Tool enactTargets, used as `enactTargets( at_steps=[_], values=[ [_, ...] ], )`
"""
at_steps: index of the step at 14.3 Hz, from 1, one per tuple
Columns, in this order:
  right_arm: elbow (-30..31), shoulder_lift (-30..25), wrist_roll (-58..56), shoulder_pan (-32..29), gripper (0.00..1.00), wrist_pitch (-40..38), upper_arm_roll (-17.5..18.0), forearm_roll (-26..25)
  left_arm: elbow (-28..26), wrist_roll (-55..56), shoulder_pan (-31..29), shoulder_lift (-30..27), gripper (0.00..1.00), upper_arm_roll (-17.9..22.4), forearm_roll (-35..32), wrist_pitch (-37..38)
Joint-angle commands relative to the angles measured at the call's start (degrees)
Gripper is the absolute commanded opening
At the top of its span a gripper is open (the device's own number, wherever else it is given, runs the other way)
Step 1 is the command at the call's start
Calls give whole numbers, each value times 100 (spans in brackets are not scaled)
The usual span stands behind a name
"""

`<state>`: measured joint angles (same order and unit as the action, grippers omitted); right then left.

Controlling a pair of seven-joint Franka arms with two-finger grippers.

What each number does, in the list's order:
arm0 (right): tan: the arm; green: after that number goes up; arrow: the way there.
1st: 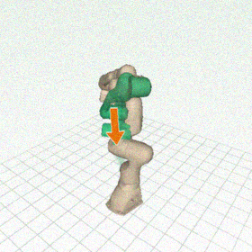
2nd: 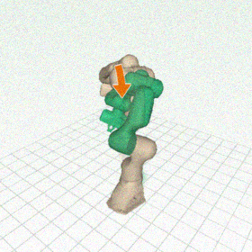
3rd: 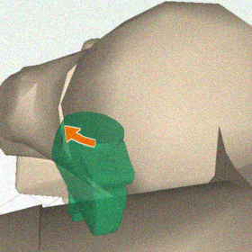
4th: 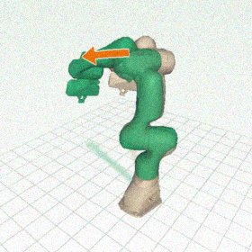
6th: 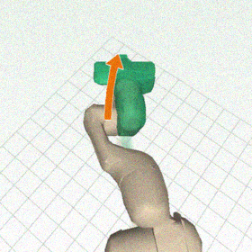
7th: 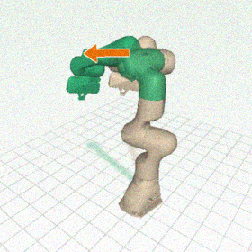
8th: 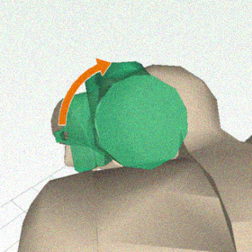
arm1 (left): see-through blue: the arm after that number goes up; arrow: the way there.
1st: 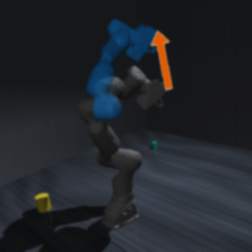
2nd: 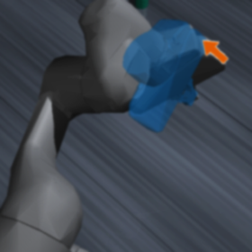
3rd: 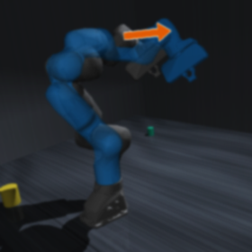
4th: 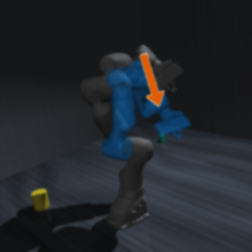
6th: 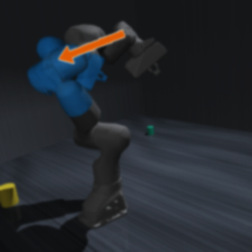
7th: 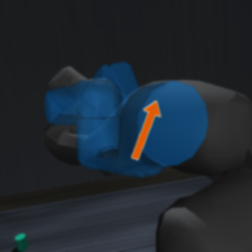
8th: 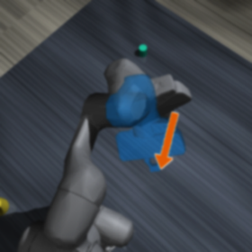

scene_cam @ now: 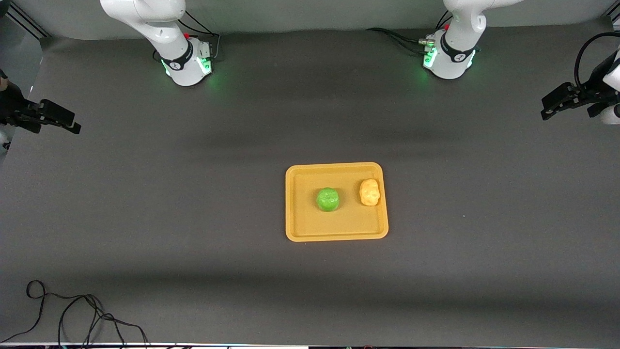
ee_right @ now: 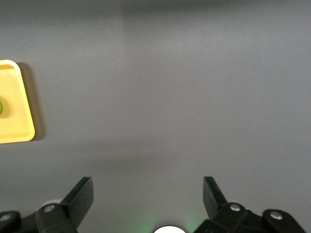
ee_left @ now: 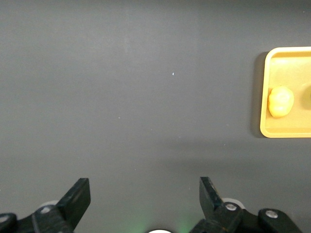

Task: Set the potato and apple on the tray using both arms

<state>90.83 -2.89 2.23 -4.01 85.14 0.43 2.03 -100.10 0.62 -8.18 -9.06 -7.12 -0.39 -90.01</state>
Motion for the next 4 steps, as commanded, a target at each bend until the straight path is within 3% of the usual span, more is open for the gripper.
enactTargets(
  at_steps=[1, 4],
  values=[
    [4, -81, -29, -12, 100, -50, -43, 139, 87, -132, -105, 27, 100, -53, 153, 115],
    [-22, -2, 40, -3, 100, -50, -35, 139, 96, -141, -114, 27, 100, -44, 162, 106]
  ],
)
